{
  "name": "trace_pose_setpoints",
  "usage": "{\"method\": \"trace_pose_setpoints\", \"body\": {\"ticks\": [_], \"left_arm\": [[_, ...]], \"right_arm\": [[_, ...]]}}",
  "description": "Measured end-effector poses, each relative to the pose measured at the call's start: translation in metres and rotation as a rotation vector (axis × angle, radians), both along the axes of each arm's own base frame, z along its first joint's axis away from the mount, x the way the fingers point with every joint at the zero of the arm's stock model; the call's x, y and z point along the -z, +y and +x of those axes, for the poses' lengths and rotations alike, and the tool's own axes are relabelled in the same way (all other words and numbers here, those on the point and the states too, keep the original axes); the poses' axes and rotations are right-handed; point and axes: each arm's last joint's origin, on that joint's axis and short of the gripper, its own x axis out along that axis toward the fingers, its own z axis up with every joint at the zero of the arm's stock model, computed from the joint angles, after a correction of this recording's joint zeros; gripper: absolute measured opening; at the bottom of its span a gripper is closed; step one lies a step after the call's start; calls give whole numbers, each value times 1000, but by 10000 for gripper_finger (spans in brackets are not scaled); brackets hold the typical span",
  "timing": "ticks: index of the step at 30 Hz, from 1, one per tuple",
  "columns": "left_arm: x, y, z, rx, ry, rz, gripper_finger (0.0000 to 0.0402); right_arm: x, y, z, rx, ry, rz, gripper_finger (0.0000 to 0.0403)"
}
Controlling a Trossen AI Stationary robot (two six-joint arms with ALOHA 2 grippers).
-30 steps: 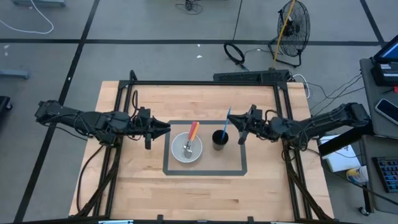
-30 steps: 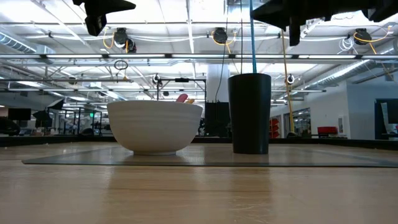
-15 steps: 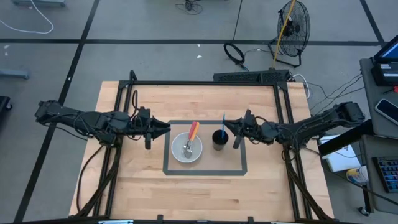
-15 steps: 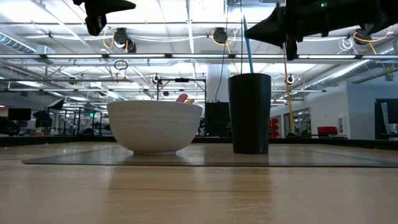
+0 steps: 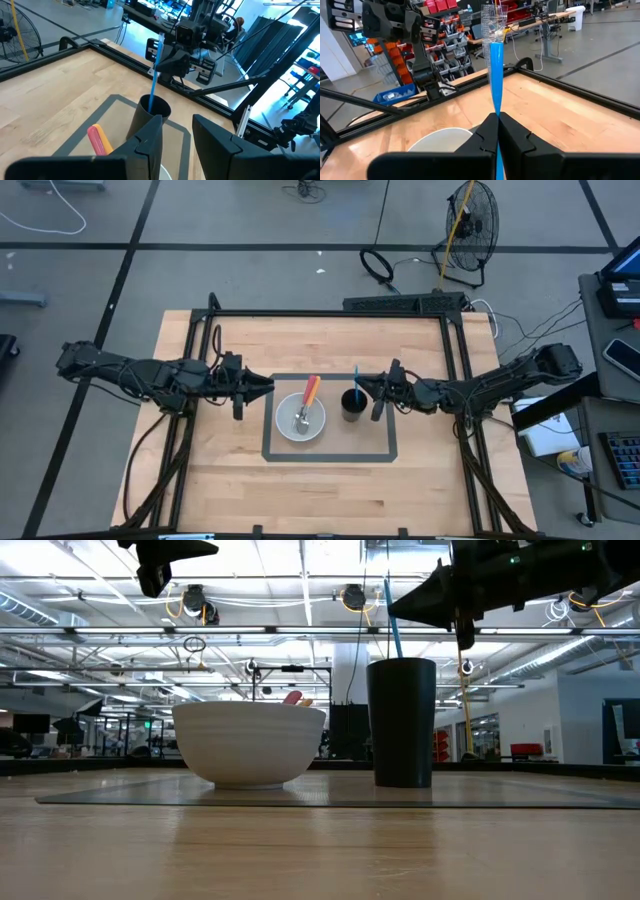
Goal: Pick & Place Utensil
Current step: Put the blue straw into the black cup on the light brown mat
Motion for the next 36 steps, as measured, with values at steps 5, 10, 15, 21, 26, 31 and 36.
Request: {"method": "trace_pose_setpoints", "body": {"ticks": [5, 10, 15, 21, 26, 31, 36], "left_arm": [[0, 0, 0, 0, 0, 0, 113], [0, 0, 0, 0, 0, 0, 113], [0, 0, 0, 0, 1, 0, 113], [0, 0, 0, 0, 0, 0, 113], [0, 0, 0, 0, 1, 0, 113], [0, 0, 0, 0, 0, 0, 113], [0, 0, 0, 0, 0, 0, 113]], "right_arm": [[0, 0, 0, 2, -9, 27, 13], [0, 0, 0, 1, -7, 27, 38], [0, 0, 0, -9, -6, 28, 84], [-2, 1, 0, -30, -35, 34, 144], [-8, 2, -1, -38, -76, 18, 186], [-13, 2, -4, -35, -93, 5, 219], [-14, 1, -6, -29, -64, -38, 240]]}}
